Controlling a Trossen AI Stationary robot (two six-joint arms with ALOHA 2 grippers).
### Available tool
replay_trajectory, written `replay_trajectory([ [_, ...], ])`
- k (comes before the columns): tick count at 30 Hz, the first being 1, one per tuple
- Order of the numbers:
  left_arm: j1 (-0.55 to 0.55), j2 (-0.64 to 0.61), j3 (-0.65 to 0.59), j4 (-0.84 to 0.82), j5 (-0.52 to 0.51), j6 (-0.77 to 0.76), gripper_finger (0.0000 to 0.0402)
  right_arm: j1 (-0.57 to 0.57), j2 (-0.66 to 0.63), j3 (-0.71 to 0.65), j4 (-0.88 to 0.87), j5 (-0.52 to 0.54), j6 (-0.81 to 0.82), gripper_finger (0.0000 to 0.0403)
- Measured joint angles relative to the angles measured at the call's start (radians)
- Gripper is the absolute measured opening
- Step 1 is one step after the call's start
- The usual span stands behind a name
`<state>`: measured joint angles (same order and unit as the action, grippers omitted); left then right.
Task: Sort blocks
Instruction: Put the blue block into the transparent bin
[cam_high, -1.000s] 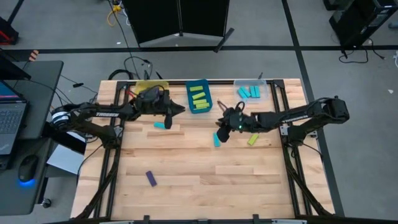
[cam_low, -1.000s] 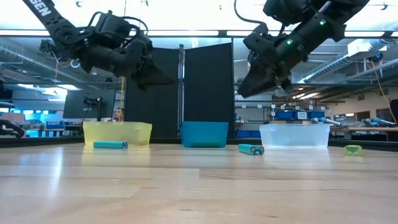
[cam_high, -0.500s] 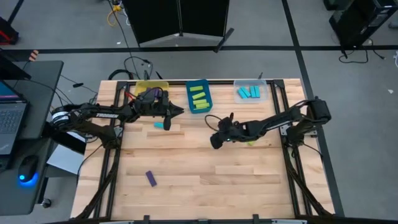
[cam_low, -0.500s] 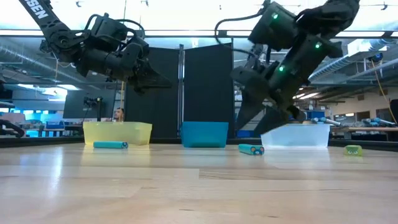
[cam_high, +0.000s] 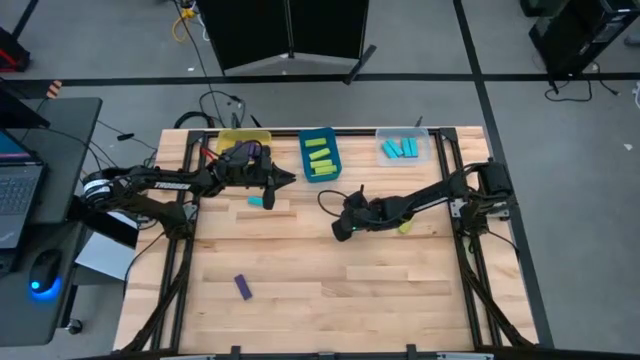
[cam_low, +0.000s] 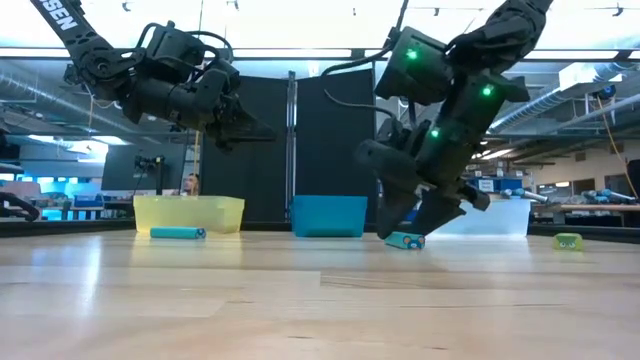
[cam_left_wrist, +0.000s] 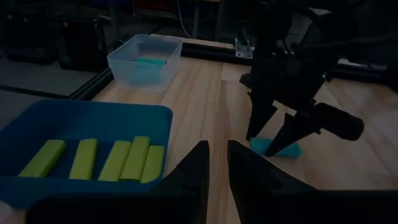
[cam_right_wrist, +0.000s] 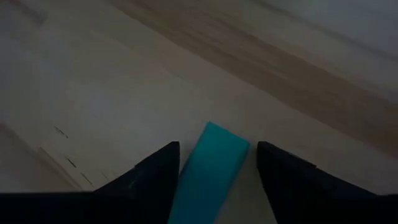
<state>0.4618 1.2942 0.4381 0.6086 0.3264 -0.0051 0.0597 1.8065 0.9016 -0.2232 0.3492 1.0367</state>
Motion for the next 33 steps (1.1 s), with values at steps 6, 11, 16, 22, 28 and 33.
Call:
replay_trajectory([
  [6,0.0,0.0,0.0,-0.001,0.0,0.0,0.0064,-0.014,-0.003,0.001,-0.042,-0.015,-0.05,0.0163],
  [11,0.0,0.0,0.0,-0.001,0.0,-0.006,0.0065,-0.048,-0.025,0.001,-0.068,-0.077,-0.147,0.0119],
  [16,0.0,0.0,0.0,-0.002,0.0,-0.006,0.0065,-0.116,-0.086,-0.006,-0.107,-0.153,-0.299,0.0119],
  [22,0.0,0.0,0.0,-0.002,0.0,-0.007,0.0065,-0.269,-0.232,-0.005,-0.141,-0.222,-0.481,0.0126],
  [28,0.0,0.0,0.0,0.002,0.0,-0.007,0.0065,-0.533,-0.388,-0.004,-0.205,-0.189,-0.573,0.0124],
  [33,0.0,0.0,0.0,0.003,-0.001,-0.008,0.0065,-0.748,-0.416,-0.003,-0.203,-0.151,-0.651,0.0124],
])
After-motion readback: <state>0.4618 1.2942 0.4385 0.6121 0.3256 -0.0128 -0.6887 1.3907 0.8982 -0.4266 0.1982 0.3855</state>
